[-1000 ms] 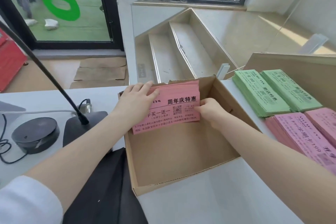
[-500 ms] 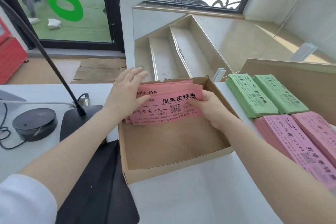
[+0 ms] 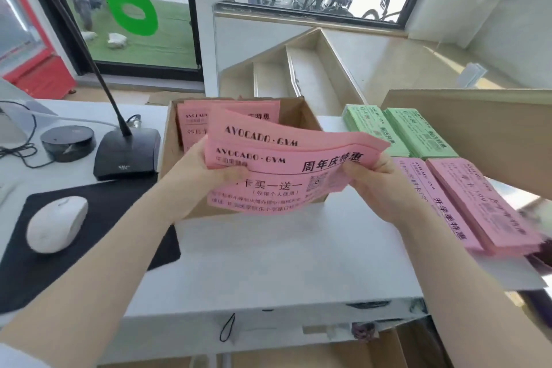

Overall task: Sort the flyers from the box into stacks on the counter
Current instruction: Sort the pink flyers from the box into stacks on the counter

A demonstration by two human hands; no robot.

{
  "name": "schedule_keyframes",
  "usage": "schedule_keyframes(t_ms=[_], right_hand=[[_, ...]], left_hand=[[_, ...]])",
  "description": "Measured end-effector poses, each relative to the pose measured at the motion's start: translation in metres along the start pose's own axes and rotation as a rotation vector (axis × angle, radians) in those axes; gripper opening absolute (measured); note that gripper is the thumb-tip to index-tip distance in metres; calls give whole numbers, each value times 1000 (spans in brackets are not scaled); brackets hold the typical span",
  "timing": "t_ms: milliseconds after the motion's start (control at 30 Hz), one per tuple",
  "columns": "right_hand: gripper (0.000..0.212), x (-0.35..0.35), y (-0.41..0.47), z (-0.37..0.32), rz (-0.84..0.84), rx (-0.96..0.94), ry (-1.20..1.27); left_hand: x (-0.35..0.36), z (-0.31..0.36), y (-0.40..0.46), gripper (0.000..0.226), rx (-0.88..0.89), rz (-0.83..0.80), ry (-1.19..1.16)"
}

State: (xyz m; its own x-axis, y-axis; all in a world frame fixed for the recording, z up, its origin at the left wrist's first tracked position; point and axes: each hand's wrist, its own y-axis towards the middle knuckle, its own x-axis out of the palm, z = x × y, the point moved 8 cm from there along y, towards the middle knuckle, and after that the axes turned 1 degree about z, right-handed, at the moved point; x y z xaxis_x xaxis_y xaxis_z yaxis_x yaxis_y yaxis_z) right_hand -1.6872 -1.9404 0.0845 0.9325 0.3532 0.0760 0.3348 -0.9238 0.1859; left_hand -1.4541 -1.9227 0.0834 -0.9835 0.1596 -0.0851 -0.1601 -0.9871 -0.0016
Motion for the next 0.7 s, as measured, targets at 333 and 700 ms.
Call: schedule_keyframes(t_ms=[333,700], right_hand=[[27,-8,-78,71,156,177,-223],[26,-11,-91,66,361,85,-185]], left_hand=[[21,-96,-73,28,-30,289,40],[32,-85,-72,23,59,317,-1]])
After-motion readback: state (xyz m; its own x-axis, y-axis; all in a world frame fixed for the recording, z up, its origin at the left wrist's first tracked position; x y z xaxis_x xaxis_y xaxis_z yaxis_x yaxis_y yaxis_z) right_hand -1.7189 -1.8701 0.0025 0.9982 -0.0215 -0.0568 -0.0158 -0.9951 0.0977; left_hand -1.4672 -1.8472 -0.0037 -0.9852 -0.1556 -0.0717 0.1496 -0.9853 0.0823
